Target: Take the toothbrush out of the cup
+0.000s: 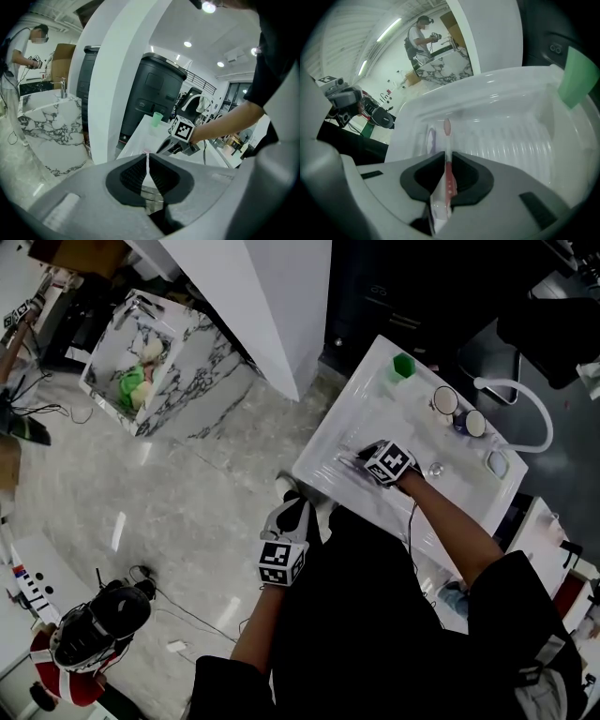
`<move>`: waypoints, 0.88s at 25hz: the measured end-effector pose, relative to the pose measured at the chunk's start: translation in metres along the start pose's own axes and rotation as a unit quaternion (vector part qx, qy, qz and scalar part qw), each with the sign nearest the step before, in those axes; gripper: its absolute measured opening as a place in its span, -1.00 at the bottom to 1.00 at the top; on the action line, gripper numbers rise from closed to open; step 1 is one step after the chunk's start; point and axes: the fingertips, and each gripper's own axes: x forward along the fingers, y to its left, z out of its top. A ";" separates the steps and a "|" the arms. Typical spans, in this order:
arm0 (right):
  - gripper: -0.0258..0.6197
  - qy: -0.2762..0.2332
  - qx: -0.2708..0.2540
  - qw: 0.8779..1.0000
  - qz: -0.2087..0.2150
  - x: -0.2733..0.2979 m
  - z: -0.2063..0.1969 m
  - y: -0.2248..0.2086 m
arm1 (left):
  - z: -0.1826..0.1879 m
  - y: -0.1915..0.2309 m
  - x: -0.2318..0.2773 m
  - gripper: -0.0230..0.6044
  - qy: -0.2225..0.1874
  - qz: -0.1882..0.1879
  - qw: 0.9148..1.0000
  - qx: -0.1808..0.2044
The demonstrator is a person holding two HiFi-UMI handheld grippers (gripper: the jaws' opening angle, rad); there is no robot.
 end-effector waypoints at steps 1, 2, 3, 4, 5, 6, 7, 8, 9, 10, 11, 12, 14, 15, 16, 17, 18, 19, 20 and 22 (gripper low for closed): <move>-0.79 0.000 0.001 1.000 0.001 0.000 0.000 0.001 | 0.000 0.000 0.001 -0.83 -0.001 -0.001 1.000 0.000; -0.78 0.000 0.001 1.000 0.004 0.000 0.000 0.003 | 0.001 -0.001 0.001 -0.83 -0.002 -0.002 1.000 0.001; -0.74 0.000 0.000 1.000 0.005 -0.001 0.001 0.004 | 0.002 -0.001 0.001 -0.83 -0.002 -0.002 1.000 0.002; -0.71 0.002 -0.001 1.000 0.006 -0.001 0.001 0.005 | 0.002 0.000 0.001 -0.83 -0.002 -0.001 1.000 0.002; -0.67 0.003 -0.002 1.000 0.006 -0.001 0.001 0.006 | 0.002 0.000 0.001 -0.83 -0.001 -0.001 1.000 0.001; -0.66 0.004 -0.002 1.000 0.006 -0.002 0.001 0.006 | 0.002 0.000 0.000 -0.83 0.000 -0.001 1.000 0.001; -0.66 0.002 -0.001 1.000 0.007 -0.003 0.001 0.006 | 0.003 0.000 0.000 -0.83 0.000 0.000 1.000 0.000; -0.65 -0.002 -0.001 1.000 0.007 -0.004 0.003 0.006 | 0.003 0.000 -0.001 -0.83 0.000 0.000 1.000 0.000; -0.64 -0.006 -0.001 1.000 0.007 -0.006 0.005 0.005 | 0.003 0.000 -0.001 -0.83 -0.001 0.000 1.000 0.000; -0.63 -0.010 0.000 1.000 0.006 -0.008 0.007 0.004 | 0.003 0.000 -0.002 -0.83 -0.002 0.001 1.000 0.001; -0.62 -0.015 0.001 1.000 0.004 -0.011 0.008 0.003 | 0.004 0.000 -0.002 -0.83 -0.002 0.001 1.000 0.001; -0.62 -0.020 0.003 1.000 0.001 -0.014 0.010 0.000 | 0.004 0.000 -0.003 -0.83 -0.003 0.001 1.000 0.002; -0.62 -0.034 0.009 0.999 -0.006 -0.024 0.015 -0.004 | 0.007 -0.002 -0.003 -0.83 -0.006 0.001 1.000 0.004; -0.62 -0.045 0.013 0.999 -0.011 -0.031 0.019 -0.006 | 0.009 -0.003 -0.003 -0.83 -0.008 0.001 1.000 0.006; -0.62 -0.056 0.017 0.998 -0.018 -0.040 0.022 -0.008 | 0.012 -0.003 -0.004 -0.83 -0.011 0.000 1.000 0.007; -0.62 -0.069 0.020 0.997 -0.028 -0.050 0.026 -0.010 | 0.015 -0.004 -0.004 -0.83 -0.014 0.000 1.000 0.009; -0.62 -0.084 0.025 0.995 -0.039 -0.061 0.029 -0.011 | 0.019 -0.005 -0.004 -0.83 -0.017 -0.001 1.000 0.010; -0.62 -0.102 0.033 0.993 -0.051 -0.074 0.031 -0.011 | 0.024 -0.006 -0.004 -0.83 -0.021 -0.002 1.000 0.011; -0.62 -0.121 0.043 0.990 -0.063 -0.087 0.033 -0.011 | 0.030 -0.006 -0.004 -0.83 -0.026 -0.004 1.000 0.013; -0.62 -0.157 0.058 0.981 -0.098 -0.115 0.032 -0.010 | 0.043 -0.007 -0.003 -0.83 -0.038 -0.010 0.999 0.014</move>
